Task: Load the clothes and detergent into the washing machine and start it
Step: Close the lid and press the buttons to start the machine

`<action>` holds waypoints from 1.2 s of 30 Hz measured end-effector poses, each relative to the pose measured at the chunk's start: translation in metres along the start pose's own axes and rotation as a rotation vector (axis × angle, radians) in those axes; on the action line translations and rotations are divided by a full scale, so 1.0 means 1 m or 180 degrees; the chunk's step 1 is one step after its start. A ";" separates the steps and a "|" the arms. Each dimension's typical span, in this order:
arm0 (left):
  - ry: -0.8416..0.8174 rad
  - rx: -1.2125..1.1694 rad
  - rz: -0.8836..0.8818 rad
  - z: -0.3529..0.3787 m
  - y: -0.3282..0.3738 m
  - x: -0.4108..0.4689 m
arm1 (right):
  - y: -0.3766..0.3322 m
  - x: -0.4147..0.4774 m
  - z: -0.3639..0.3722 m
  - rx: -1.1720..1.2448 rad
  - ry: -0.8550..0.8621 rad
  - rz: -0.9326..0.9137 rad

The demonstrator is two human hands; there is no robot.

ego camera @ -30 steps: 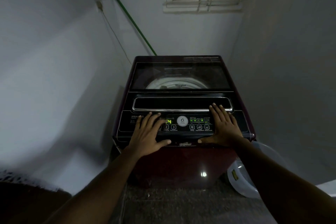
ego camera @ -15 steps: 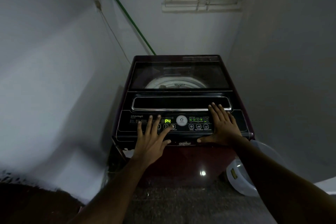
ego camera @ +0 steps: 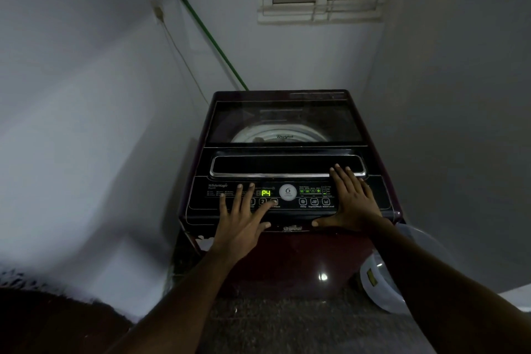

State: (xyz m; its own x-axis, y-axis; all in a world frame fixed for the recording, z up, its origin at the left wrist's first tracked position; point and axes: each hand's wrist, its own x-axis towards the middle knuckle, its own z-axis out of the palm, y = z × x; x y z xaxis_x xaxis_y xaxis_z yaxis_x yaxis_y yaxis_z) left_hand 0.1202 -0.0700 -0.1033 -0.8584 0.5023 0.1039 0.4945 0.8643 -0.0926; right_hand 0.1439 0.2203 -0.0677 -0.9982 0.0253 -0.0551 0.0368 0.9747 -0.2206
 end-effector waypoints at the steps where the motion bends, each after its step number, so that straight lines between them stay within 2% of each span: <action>1: -0.0008 0.0004 -0.0007 0.000 0.000 0.000 | 0.000 0.000 0.000 -0.0003 0.0012 -0.0005; 12: -0.0107 -0.0041 -0.0049 -0.004 0.001 0.000 | -0.001 -0.001 -0.001 0.0013 0.0016 -0.0008; 17: -0.0258 -0.0147 -0.0059 -0.015 -0.003 0.004 | -0.001 -0.001 -0.002 0.0044 0.0029 -0.0012; 21: -0.0436 -0.0523 -0.0098 -0.026 -0.019 0.021 | -0.001 -0.002 -0.002 0.0047 0.0006 0.0013; 26: -0.0718 -0.0538 -0.0135 -0.018 -0.035 0.032 | 0.001 -0.001 0.001 0.0041 0.0014 0.0005; 36: -0.0619 -0.0734 -0.0097 -0.011 -0.037 0.032 | 0.003 0.001 0.005 -0.0030 0.0029 -0.0014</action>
State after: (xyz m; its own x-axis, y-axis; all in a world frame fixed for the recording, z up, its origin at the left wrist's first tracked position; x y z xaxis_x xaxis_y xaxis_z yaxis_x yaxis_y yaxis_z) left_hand 0.0753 -0.0858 -0.0861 -0.8724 0.4803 -0.0904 0.4668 0.8737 0.1372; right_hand 0.1437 0.2226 -0.0731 -0.9987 0.0228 -0.0453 0.0319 0.9768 -0.2117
